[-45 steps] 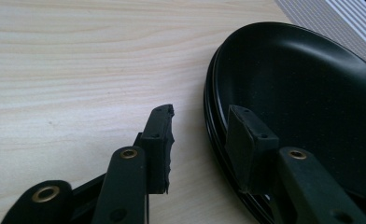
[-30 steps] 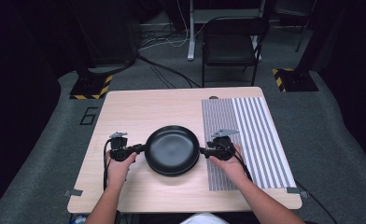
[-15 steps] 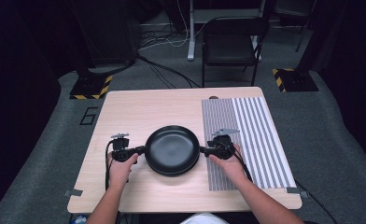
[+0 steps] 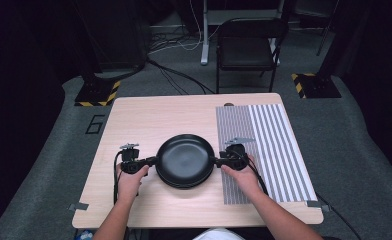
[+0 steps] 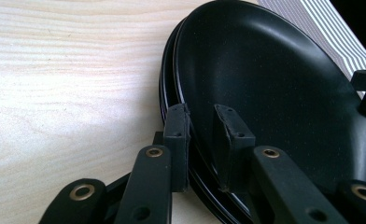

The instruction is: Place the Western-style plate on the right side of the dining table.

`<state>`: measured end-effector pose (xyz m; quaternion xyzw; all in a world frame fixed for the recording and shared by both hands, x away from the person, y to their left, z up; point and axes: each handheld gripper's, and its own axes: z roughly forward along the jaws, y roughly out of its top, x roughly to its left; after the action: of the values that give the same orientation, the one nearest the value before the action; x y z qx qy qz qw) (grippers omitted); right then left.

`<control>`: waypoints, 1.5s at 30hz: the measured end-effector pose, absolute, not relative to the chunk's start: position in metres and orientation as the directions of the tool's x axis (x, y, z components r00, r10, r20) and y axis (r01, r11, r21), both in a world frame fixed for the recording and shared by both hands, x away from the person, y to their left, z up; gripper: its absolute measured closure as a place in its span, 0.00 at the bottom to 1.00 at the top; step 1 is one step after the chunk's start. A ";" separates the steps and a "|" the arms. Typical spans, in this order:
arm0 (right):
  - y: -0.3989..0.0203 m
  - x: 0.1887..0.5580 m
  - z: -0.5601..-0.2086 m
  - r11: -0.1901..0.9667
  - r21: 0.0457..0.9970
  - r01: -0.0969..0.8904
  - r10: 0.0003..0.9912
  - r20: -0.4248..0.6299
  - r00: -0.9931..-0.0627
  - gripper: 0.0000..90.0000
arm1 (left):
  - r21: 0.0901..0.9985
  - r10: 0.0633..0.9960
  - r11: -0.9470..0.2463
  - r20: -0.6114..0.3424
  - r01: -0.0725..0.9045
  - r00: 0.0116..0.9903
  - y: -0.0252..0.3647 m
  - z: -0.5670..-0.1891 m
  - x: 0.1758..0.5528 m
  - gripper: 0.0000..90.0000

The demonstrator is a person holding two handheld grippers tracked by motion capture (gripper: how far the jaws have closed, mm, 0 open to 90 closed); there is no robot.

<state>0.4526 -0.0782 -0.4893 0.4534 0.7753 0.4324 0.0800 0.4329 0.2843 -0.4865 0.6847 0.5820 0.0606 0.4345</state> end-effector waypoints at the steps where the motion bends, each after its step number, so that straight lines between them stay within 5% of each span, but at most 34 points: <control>1: -0.078 0.453 -0.490 0.217 0.742 0.635 0.771 0.268 -0.577 0.53 | 0.665 0.850 0.055 -0.423 0.745 0.314 0.284 -0.486 0.433 0.84; 12: -0.076 0.457 -0.497 0.167 0.696 0.698 0.740 0.379 -0.556 0.60 | 0.673 0.848 0.062 -0.425 0.737 0.316 0.280 -0.488 0.433 0.82; 29: -0.083 0.459 -0.495 0.114 0.680 0.724 0.761 0.409 -0.504 0.70 | 0.649 0.857 0.031 -0.408 0.760 0.314 0.259 -0.492 0.442 0.82; 45: -0.085 0.467 -0.490 0.132 0.707 0.695 0.776 0.362 -0.516 0.65 | 0.669 0.871 0.029 -0.381 0.742 0.309 0.243 -0.498 0.446 0.74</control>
<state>0.4665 -0.0850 -0.4897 0.4898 0.7511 0.4404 0.0460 0.4456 0.2434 -0.4983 0.6924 0.5827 0.0771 0.4184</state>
